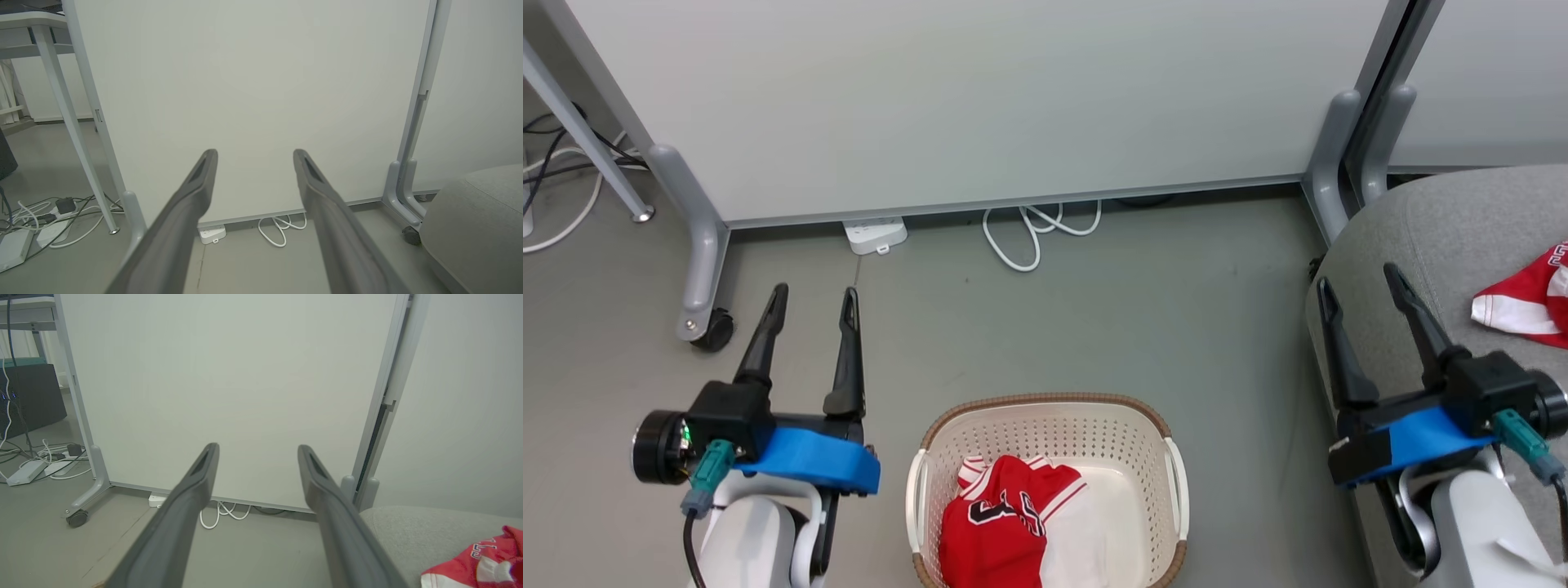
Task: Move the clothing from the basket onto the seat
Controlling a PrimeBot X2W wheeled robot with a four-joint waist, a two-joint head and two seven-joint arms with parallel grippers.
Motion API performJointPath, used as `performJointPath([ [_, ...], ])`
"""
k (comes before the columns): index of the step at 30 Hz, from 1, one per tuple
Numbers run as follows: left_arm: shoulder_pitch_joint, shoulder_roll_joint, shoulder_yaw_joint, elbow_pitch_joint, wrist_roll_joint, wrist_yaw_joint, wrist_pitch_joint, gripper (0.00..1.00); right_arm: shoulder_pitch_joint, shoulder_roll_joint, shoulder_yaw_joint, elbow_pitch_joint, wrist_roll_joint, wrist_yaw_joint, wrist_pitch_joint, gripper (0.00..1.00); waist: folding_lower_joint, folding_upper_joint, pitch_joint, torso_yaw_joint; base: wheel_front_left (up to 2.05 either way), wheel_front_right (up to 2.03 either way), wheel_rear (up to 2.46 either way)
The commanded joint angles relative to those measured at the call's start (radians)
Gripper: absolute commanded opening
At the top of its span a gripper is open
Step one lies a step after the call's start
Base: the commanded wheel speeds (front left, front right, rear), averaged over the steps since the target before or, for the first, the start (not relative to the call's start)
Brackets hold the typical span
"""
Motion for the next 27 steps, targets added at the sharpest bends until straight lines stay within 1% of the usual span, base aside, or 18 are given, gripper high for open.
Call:
performJointPath([
  [1, 0.021, -0.008, 0.009, 0.006, 0.011, -0.009, -0.003, 1.0, 0.028, 0.009, -0.008, 0.005, 0.003, 0.0, -0.001, 1.0, 0.0002, -0.0001, -0.012, 0.003, 0.0, 0.0, 0.0],
  [12, 0.088, -0.04, 0.068, 0.036, 0.051, -0.051, -0.003, 1.0, 0.119, 0.037, -0.046, 0.026, 0.006, 0.0, -0.001, 1.0, 0.0002, -0.0001, -0.054, -0.002, 0.0, 0.0, 0.0],
  [20, 0.094, -0.054, 0.09, 0.047, 0.068, -0.065, -0.003, 1.0, 0.136, 0.047, -0.051, 0.032, 0.005, 0.0, -0.001, 1.0, 0.0002, -0.0001, -0.054, -0.004, 0.0, 0.0, 0.0],
  [24, 0.081, -0.059, 0.088, 0.056, 0.079, -0.071, -0.003, 1.0, 0.128, 0.049, -0.049, 0.03, 0.007, 0.0, -0.001, 1.0, 0.0002, -0.0001, -0.048, -0.005, 0.0, 0.0, 0.0],
  [27, 0.055, -0.063, 0.062, 0.072, 0.086, -0.073, -0.003, 1.0, 0.113, 0.05, -0.047, 0.026, 0.005, 0.0, -0.001, 1.0, 0.0002, -0.0001, -0.033, -0.009, 0.0, 0.0, 0.0],
])
